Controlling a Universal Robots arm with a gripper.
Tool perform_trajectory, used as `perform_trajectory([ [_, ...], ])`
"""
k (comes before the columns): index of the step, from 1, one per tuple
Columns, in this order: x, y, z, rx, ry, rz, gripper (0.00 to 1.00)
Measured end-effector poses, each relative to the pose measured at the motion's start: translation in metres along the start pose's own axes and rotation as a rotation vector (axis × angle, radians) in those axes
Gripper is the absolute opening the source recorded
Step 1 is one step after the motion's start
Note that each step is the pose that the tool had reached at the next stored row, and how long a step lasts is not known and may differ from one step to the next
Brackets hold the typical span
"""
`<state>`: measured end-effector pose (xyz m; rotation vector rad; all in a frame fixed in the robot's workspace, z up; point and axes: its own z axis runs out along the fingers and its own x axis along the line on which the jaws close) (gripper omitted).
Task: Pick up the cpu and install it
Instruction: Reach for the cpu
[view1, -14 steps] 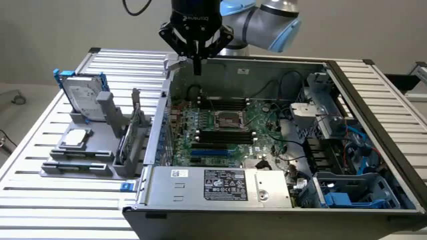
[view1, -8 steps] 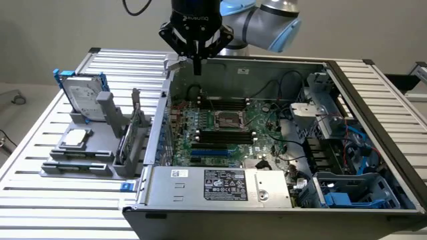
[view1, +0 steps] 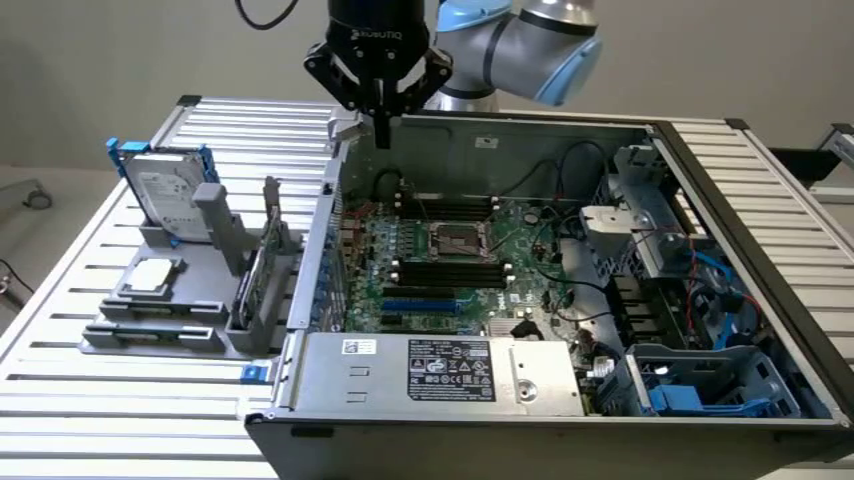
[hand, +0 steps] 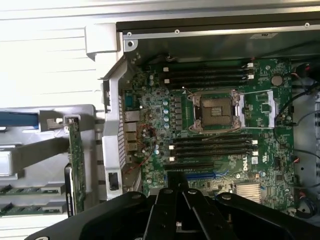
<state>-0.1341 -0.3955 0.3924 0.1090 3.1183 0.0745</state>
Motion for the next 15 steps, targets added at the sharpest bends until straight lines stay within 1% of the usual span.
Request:
perform_trajectory([
  [7, 0.033, 0.0078, 0.002, 0.0004, -0.0002, 0.0, 0.11],
  [15, 0.069, 0.0063, 0.0094, 0.0032, -0.0004, 0.0, 0.11],
])
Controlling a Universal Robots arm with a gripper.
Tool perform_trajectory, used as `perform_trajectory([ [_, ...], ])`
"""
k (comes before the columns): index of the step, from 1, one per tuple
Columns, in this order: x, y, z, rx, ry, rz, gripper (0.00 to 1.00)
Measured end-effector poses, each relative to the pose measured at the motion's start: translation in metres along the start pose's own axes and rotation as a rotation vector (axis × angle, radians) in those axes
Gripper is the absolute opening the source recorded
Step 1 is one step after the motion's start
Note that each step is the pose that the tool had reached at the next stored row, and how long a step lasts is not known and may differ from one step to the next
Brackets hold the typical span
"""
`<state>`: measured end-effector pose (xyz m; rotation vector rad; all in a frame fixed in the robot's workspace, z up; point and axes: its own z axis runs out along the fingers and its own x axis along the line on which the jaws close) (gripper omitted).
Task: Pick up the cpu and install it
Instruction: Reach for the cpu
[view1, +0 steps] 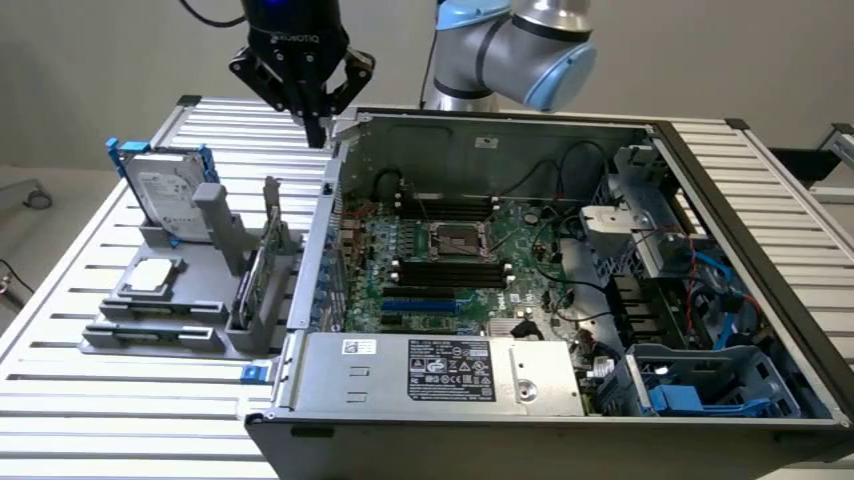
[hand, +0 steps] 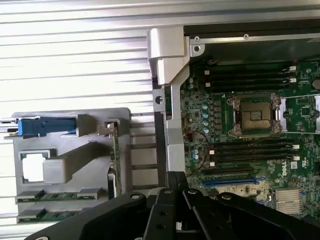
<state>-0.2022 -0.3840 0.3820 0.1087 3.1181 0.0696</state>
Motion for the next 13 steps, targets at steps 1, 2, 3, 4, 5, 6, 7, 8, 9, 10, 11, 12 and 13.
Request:
perform_trajectory([
  [1, 0.005, -0.0004, 0.001, 0.0005, -0.0001, 0.0, 0.11],
  [2, 0.009, -0.0007, 0.0021, 0.0009, -0.0001, 0.0, 0.11],
  [3, 0.014, -0.0011, 0.0031, 0.0016, -0.0001, 0.0, 0.11],
  [4, 0.018, -0.0015, 0.0041, 0.0022, -0.0001, 0.0, 0.11],
  [5, 0.023, -0.0018, 0.0051, 0.0028, -0.0002, 0.0, 0.11],
  [6, 0.027, -0.0022, 0.006, 0.0033, -0.0002, 0.0, 0.11],
  [7, 0.032, -0.0025, 0.007, 0.0039, -0.0002, 0.0, 0.11],
  [8, 0.036, -0.0029, 0.008, 0.0044, -0.0003, 0.0, 0.11],
  [9, 0.041, -0.0033, 0.009, 0.005, -0.0004, 0.0, 0.11],
  [10, 0.046, -0.0037, 0.01, 0.0056, -0.0004, 0.0, 0.11],
  [11, 0.05, -0.004, 0.011, 0.0062, -0.0004, 0.0, 0.11],
  [12, 0.055, -0.0044, 0.0119, 0.0069, -0.0004, 0.0, 0.11],
  [13, 0.059, -0.0047, 0.0129, 0.0074, -0.0004, 0.0, 0.11],
])
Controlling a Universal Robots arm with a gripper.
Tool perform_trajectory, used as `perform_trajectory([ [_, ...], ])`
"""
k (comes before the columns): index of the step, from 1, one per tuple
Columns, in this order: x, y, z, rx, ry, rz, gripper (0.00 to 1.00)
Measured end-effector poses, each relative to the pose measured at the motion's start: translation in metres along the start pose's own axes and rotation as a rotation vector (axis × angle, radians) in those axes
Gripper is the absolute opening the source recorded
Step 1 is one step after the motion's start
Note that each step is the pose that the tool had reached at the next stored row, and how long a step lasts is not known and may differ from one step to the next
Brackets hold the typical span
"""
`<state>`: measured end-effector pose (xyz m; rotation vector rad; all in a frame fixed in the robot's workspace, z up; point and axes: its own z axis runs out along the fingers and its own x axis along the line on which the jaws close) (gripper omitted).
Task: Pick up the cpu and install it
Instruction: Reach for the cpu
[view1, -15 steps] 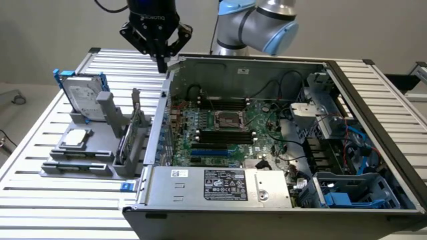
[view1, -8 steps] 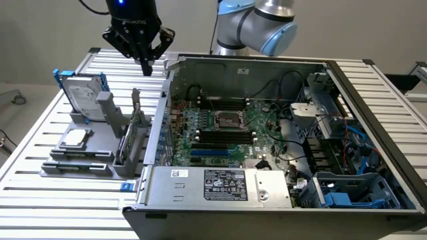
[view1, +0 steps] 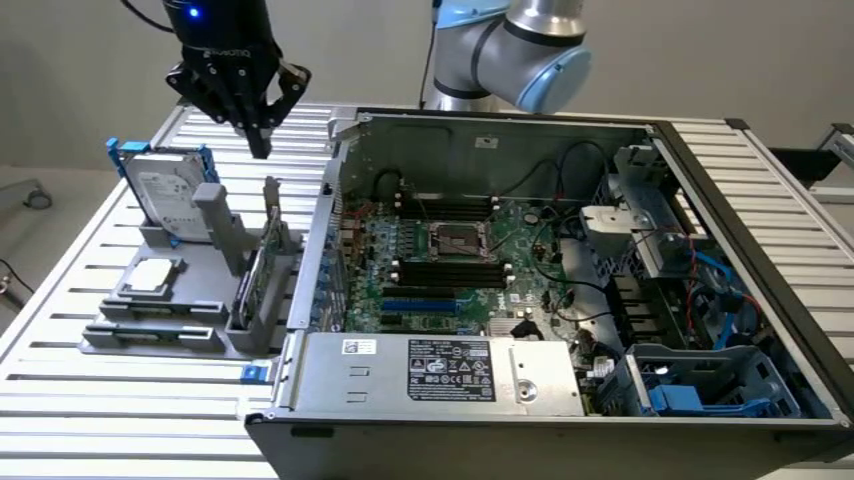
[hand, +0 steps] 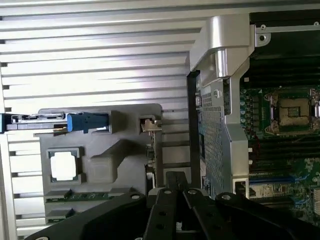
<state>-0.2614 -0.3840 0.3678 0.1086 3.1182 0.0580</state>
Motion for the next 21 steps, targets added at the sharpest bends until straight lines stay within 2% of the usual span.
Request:
perform_trajectory([
  [21, 0.096, -0.0075, 0.02, 0.0127, -0.0009, 0.0, 0.11],
])
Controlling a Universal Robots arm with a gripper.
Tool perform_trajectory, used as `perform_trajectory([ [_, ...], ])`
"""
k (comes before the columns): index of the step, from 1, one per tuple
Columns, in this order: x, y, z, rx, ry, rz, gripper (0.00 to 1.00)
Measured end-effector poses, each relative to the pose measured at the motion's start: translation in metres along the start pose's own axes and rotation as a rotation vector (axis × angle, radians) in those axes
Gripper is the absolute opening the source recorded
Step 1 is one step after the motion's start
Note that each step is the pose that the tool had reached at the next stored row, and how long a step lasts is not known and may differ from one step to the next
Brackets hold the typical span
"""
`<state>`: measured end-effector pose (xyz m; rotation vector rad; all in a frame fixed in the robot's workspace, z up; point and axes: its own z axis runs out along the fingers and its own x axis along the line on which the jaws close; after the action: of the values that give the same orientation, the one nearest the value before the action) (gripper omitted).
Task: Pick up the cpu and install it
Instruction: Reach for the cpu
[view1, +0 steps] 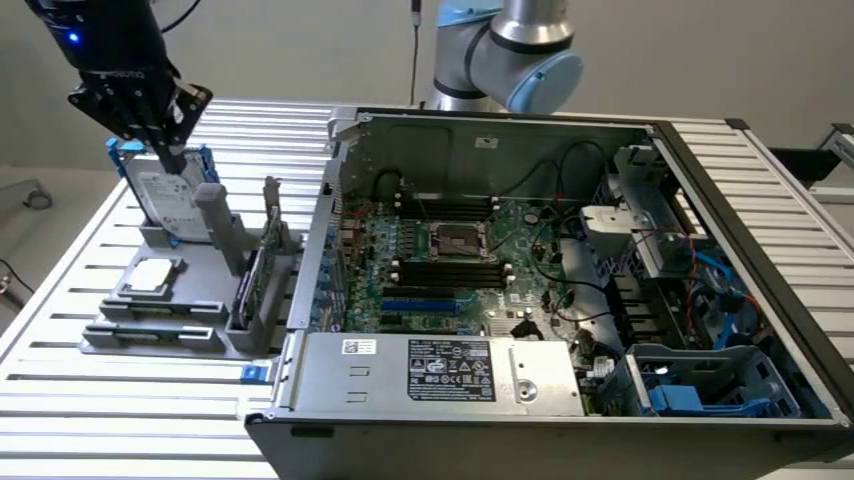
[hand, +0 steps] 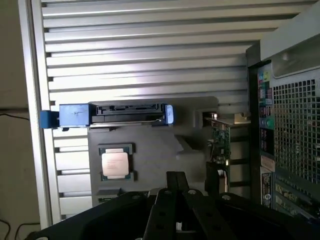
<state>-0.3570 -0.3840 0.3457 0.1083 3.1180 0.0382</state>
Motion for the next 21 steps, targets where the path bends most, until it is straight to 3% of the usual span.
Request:
perform_trajectory([
  [13, 0.059, -0.0043, 0.0103, 0.0087, -0.0005, 0.0, 0.11],
  [14, 0.061, -0.0045, 0.0104, 0.0109, 0.0004, 0.0, 0.11],
  [21, 0.061, -0.0045, 0.0104, 0.0109, 0.0005, 0.0, 0.11],
])
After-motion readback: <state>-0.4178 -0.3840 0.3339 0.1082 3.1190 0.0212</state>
